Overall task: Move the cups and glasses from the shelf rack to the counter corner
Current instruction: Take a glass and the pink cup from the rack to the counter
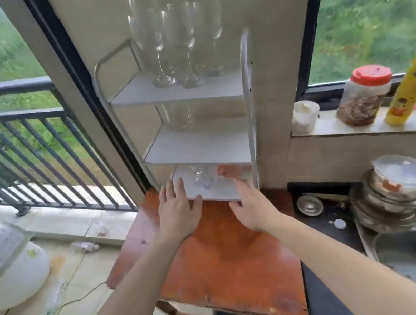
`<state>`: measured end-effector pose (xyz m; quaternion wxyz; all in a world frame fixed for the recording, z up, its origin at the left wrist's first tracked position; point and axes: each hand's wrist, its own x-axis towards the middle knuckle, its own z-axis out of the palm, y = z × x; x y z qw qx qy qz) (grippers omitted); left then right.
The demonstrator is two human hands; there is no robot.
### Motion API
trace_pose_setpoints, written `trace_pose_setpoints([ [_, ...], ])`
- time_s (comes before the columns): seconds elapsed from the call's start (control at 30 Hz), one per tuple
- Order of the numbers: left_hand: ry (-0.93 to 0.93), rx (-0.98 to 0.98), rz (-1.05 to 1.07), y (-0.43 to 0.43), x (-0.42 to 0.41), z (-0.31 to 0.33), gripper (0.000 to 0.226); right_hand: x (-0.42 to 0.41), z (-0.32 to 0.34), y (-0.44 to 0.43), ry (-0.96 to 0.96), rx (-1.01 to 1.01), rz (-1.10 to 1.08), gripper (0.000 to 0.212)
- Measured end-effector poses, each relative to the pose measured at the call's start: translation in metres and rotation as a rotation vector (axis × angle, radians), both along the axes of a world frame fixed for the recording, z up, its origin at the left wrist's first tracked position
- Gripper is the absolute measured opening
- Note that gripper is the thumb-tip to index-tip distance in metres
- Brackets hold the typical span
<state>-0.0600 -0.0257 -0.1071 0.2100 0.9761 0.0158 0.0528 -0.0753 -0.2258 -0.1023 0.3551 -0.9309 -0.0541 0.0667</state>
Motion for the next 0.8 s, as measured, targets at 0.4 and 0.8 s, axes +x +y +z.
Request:
trace_pose_setpoints([
  [0.4,0.044,-0.548,0.018,-0.005,0.074,-0.020,0.032,0.074,-0.021,0.050,0.225,0.671,-0.461,0.031],
  [0.8,0.195,-0.648,0.000,0.037,0.072,-0.021,0.037,0.086,-0.027,0.062,0.276,0.891,-0.552,0.028],
])
